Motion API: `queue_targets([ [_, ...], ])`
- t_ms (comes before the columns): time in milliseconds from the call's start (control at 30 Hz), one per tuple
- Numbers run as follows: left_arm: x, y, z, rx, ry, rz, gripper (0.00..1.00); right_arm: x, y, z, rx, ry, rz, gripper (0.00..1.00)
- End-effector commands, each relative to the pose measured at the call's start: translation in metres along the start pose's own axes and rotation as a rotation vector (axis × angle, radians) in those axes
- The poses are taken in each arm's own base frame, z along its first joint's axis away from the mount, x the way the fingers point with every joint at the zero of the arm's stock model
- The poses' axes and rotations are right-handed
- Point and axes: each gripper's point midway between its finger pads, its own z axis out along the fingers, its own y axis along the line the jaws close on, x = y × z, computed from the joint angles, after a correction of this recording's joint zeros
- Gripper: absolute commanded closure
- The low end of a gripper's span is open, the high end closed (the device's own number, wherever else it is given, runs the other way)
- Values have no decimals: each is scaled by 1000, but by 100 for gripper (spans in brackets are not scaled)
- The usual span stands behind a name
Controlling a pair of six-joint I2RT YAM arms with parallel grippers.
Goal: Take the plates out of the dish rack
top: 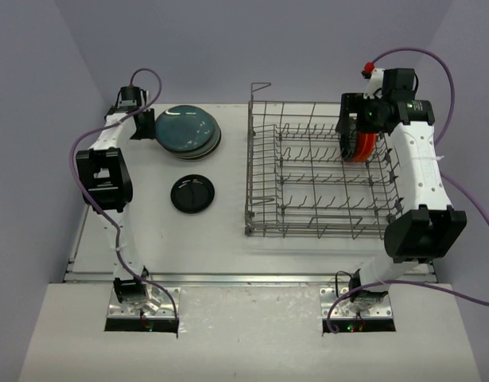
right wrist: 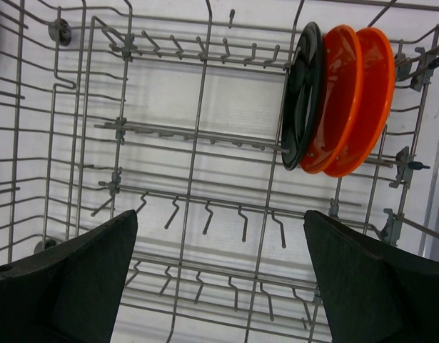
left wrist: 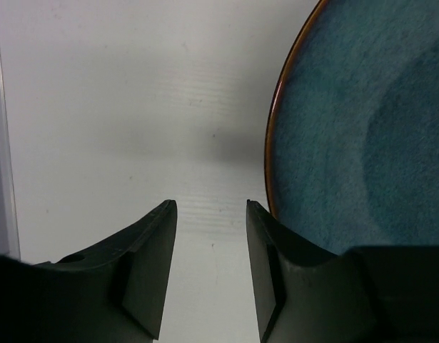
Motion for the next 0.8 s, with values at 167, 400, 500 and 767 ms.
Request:
queue_targets([
  [167, -22, -28, 3, 176, -53, 3, 52, -2, -2, 2, -36, 36, -17, 3],
  [400, -19, -28, 1, 175, -48, -9, 51, -1, -7, 9, -18, 63, -19, 17],
  [500, -28, -24, -16, 156, -93, -10, 51, 4, -16, 16, 28, 91, -22, 30],
  [767, -72, -10, -102, 106, -362, -26, 51, 7, -36, 38, 117, 115, -26, 49],
])
